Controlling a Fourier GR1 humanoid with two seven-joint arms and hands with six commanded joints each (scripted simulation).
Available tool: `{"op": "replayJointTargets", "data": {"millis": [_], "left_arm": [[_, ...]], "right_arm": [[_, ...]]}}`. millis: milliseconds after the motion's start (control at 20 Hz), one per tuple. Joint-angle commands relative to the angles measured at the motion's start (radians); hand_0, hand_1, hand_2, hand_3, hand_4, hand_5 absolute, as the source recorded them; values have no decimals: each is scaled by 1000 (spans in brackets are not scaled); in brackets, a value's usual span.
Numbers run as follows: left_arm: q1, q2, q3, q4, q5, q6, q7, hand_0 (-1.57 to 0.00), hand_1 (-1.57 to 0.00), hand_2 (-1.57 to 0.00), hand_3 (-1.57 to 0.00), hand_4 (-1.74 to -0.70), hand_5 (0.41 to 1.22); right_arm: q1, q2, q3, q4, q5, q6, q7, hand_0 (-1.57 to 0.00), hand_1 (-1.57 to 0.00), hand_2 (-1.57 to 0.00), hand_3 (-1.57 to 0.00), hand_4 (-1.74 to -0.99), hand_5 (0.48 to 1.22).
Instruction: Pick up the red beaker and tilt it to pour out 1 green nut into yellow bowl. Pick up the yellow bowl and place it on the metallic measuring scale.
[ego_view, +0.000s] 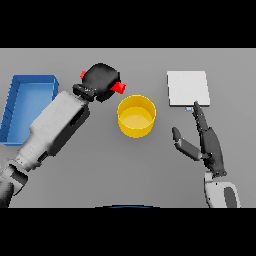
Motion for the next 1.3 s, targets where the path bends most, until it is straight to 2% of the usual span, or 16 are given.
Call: {"op": "replayJointTargets", "data": {"millis": [0,150,200,300,400,550,650,950,1100,1250], "left_arm": [[-25,2,-23,10,-21,-24,-20,-1571,-1571,-1571,-1383,-1710,1211],[-79,0,-96,57,-97,-73,-51,-1571,-1571,-1571,-1332,-1718,1216],[-99,2,-113,63,-116,-80,-73,-1571,-1571,-1571,-1295,-1719,1217],[-127,-6,-155,80,-152,-97,-115,-1571,-1571,-1571,-1394,-1723,1218],[-155,-15,-194,104,-187,-100,-154,-1571,-1571,-1571,-1458,-1727,1219],[-207,-1,-253,118,-249,-115,-191,-1571,-1571,-1571,-1513,-1732,1220],[-230,9,-302,117,-292,-113,-228,-1571,-1571,-1571,-1534,-1734,1220],[-285,2,-422,157,-408,-87,-276,-1571,-1571,-1571,-1561,-1737,1221],[-309,2,-471,157,-455,-78,-300,-1571,-1571,-1571,-1566,-1734,1221],[-332,-15,-513,178,-505,-60,-291,-1571,-1571,-1571,-1568,-1732,1221]], "right_arm": [[-7,-1,-7,-12,-11,0,5,1,1,1,1,-1195,671],[19,14,-8,-8,-34,9,-3,1,1,1,1,-1202,651],[0,17,-11,4,-38,8,16,1,1,1,1,-1206,639],[12,18,-8,-6,-29,1,-11,1,1,1,1,-1220,624],[6,23,0,5,-4,-14,-7,1,1,1,1,-1221,610],[20,25,6,-3,15,-27,-33,1,1,1,1,-1205,584],[22,27,-1,-13,3,-29,-31,1,1,1,1,-1185,575],[-2,29,-8,4,-6,-29,-18,1,1,1,1,-1135,567],[15,21,-2,-2,9,-29,-40,1,1,1,1,-1132,573],[-2,23,-11,6,-4,-27,-38,1,1,1,1,-1135,580]]}}
